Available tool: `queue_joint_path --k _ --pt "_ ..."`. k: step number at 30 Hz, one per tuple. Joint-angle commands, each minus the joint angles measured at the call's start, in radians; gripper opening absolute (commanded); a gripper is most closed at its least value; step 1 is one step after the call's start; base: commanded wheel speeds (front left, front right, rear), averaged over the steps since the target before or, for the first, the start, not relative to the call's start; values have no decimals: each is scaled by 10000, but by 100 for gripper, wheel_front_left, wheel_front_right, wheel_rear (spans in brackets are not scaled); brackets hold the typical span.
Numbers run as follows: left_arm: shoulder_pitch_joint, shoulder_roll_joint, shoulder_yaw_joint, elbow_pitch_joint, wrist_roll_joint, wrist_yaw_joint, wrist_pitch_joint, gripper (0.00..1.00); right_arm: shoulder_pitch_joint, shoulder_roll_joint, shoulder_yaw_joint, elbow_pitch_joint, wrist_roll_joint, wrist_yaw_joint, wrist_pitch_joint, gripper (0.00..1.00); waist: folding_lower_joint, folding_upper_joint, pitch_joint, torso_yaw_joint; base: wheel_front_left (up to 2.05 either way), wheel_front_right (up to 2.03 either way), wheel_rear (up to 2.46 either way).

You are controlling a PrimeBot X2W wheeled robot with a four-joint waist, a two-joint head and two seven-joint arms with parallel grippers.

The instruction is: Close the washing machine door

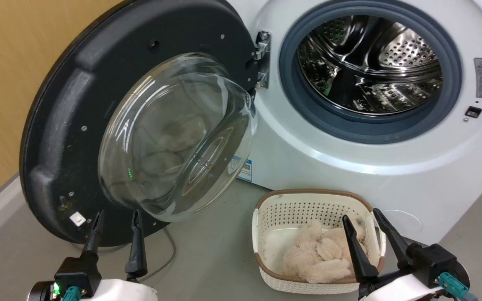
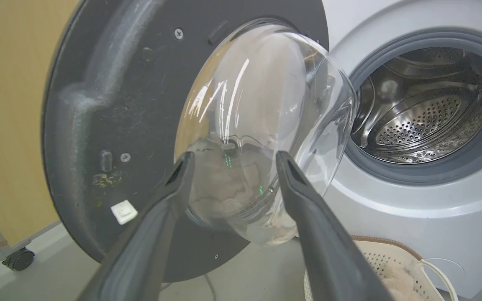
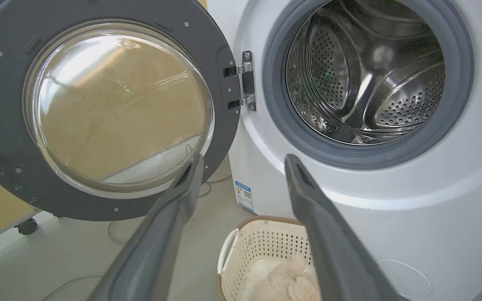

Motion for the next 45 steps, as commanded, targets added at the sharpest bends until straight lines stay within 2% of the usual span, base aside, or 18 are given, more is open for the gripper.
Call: queue_joint_path --k 1,27,28,29,30,38,45 --pt "161 -4 30 -66 -65 50 -96 100 -126 31 71 63 106 4 -112 100 0 0 24 103 0 0 0" --pt "367 -5 250 -250 -503 186 -618 100 -213 39 463 401 559 6 -634 100 0 0 49 1158 0 0 0" --pt "380 -5 266 -258 -517 180 -639 56 -212 40 469 402 572 6 -655 100 0 0 51 1201 0 0 0" --pt "396 -5 276 -261 -521 167 -660 31 -210 40 475 402 585 6 -675 100 0 0 52 1243 0 0 0" --pt "416 -5 278 -252 -520 134 -681 0 -207 40 484 399 596 6 -696 100 0 0 53 1284 0 0 0" --pt "361 -5 776 -513 -663 -23 -759 0 -144 42 497 353 620 6 -774 100 0 0 56 1452 0 0 0" --pt "8 229 1879 -889 -815 -699 -759 0 3 42 329 223 568 6 -774 100 0 0 164 1474 0 0 0"
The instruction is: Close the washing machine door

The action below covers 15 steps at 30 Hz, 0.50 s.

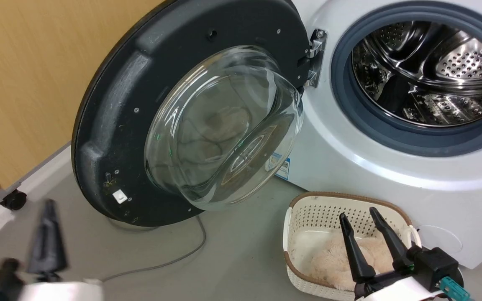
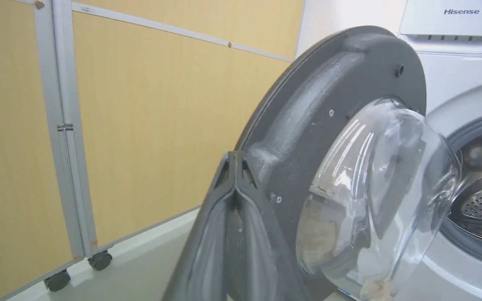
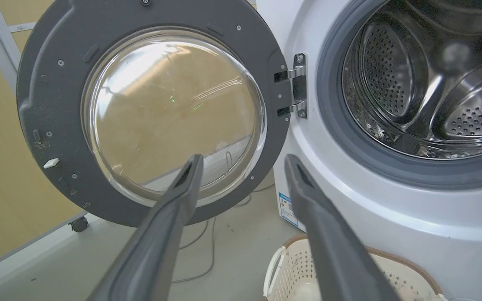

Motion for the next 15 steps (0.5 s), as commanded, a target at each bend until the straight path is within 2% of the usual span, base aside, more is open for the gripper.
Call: queue_joint_path --k 1,5,9,15 --pt "-294 196 233 -19 -133 -125 -55 0 102 26 -35 -74 -31 6 -45 100 0 -1 88 2 0 0 0" --pt "-966 737 844 640 -1015 -469 -21 0 175 26 -76 -112 -165 6 -45 100 0 -1 228 -47 0 0 0" --pt "-2007 1548 1352 1558 -2397 -652 693 0 69 26 -60 -119 -343 6 -45 100 0 -1 424 -205 0 0 0" --pt "-3652 3206 1925 3228 -3956 -750 1512 0 -234 -73 -20 -114 -575 6 -45 100 0 -1 800 -523 0 0 0"
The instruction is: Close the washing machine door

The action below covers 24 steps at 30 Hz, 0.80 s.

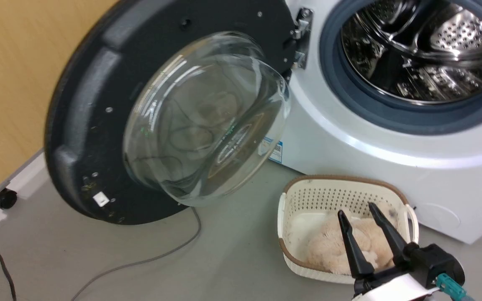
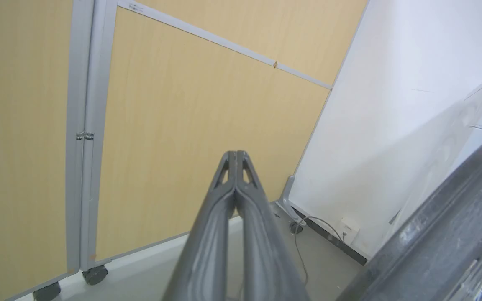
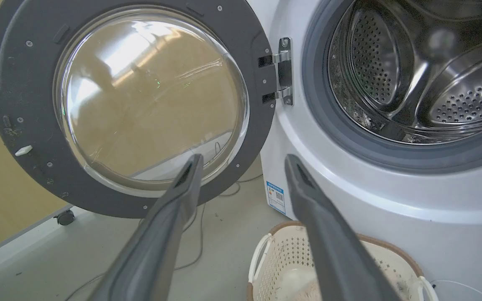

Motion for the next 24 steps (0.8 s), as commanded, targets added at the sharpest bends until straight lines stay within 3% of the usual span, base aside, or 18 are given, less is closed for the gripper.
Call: queue_joint_path --k 1,9,14,18,24 --pt "-310 130 77 395 -344 -48 185 0 -204 -55 -9 -40 -40 6 -45 100 0 0 177 -160 0 0 0" --pt "-2114 700 714 3106 -3791 -65 2886 0 -475 -143 90 -22 -118 6 -45 100 0 0 634 -505 0 0 0" --pt "-2769 626 1032 4261 -5551 -66 4959 0 -548 -152 118 -8 -123 6 -45 100 0 0 750 -609 0 0 0" --pt "-2881 549 963 4578 -6428 -55 6591 0 -590 -148 150 22 -114 6 -45 100 0 0 758 -674 0 0 0" --pt "-2402 364 612 3950 -7229 -64 8502 0 -689 -144 32 41 -68 6 -45 100 0 0 659 -748 0 0 0"
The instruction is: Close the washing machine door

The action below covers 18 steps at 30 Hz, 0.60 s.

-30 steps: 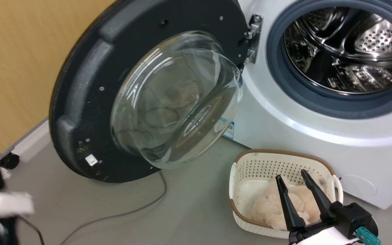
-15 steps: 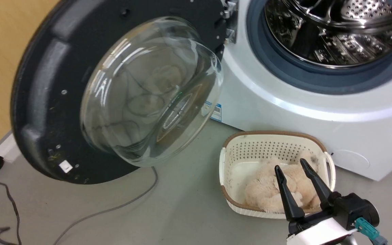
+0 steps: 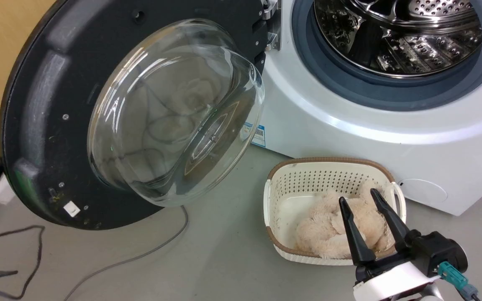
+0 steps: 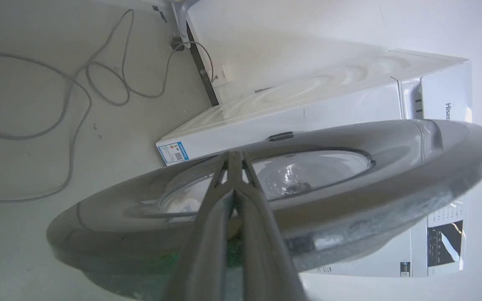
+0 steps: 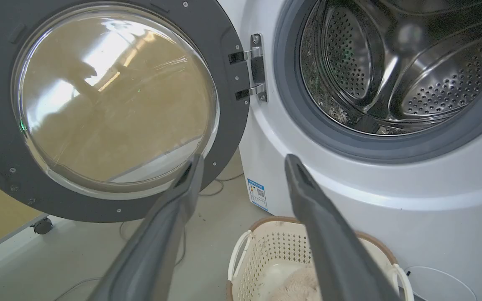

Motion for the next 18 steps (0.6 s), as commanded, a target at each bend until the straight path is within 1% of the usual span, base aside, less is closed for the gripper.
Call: queue_joint_path --k 1,8,13,16,18 --pt "285 -121 -86 -255 -176 -42 333 0 -136 -38 -45 8 11 6 -44 100 -1 0 -69 -18 0 0 0" --pt "1365 -481 -290 -1482 -771 -21 1614 0 87 50 -172 72 179 6 -44 100 -1 0 -636 -237 0 0 0" --pt "2163 -851 -344 -2620 -1200 259 2325 0 341 104 -352 49 275 6 -44 100 -1 0 -1105 -477 0 0 0" --pt "2550 -1314 -448 -3562 -1624 531 2769 0 531 126 -476 28 329 6 -44 100 -1 0 -1362 -635 0 0 0" --pt "2875 -1633 -596 -4292 -1717 727 2921 0 661 135 -529 10 360 6 -44 100 -1 0 -1485 -748 0 0 0"
